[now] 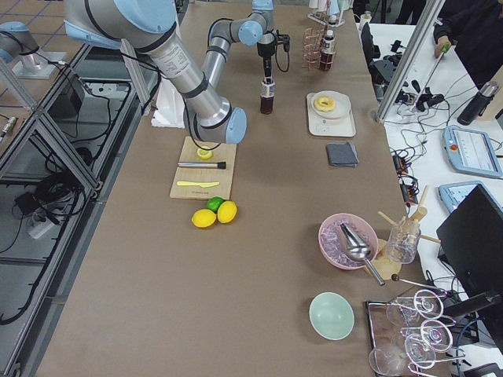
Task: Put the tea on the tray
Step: 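Close the right gripper on the tea bottle cap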
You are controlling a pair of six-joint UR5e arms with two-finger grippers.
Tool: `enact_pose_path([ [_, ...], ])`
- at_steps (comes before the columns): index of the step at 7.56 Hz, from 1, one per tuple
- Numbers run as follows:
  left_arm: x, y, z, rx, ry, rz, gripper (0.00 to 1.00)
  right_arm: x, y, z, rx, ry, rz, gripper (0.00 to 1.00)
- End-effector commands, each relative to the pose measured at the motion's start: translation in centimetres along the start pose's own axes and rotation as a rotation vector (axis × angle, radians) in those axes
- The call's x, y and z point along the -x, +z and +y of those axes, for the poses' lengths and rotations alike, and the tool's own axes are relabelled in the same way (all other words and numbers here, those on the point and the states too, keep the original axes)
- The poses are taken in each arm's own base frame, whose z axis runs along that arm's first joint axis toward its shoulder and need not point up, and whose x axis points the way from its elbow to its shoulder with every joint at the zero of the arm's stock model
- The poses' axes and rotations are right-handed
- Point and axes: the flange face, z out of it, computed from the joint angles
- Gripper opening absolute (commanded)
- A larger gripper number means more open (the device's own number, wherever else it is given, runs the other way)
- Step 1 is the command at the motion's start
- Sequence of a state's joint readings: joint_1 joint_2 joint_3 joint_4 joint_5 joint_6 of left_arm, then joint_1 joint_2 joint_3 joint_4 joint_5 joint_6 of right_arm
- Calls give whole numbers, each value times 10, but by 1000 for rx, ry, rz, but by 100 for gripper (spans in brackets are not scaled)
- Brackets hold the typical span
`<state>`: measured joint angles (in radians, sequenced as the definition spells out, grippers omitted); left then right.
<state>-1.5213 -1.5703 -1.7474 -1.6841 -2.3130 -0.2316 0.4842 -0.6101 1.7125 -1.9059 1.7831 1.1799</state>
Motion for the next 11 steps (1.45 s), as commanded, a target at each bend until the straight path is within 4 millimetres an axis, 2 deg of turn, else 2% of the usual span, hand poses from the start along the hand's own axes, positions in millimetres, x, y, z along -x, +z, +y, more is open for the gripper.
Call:
enact_pose_path([
  [1,1,0,1,2,-2,0,98,1,-3,1,-1,6,-6,48],
  [4,1,0,1,1,-2,-2,98,0,-7,-4,-12,1,-9,48],
  [8,1,0,1,2,-2,0,98,1,-2,-1,-4,7,-3,47],
  [9,1,0,1,2,-3,1,98,1,-2,-1,-4,7,-3,6],
  [10,0,0,0,3,-5,1,98,1,-3,-1,-4,5,-4,0],
  [11,0,1,0,5,-4,1,98,1,-7,-3,-10,2,-9,0],
])
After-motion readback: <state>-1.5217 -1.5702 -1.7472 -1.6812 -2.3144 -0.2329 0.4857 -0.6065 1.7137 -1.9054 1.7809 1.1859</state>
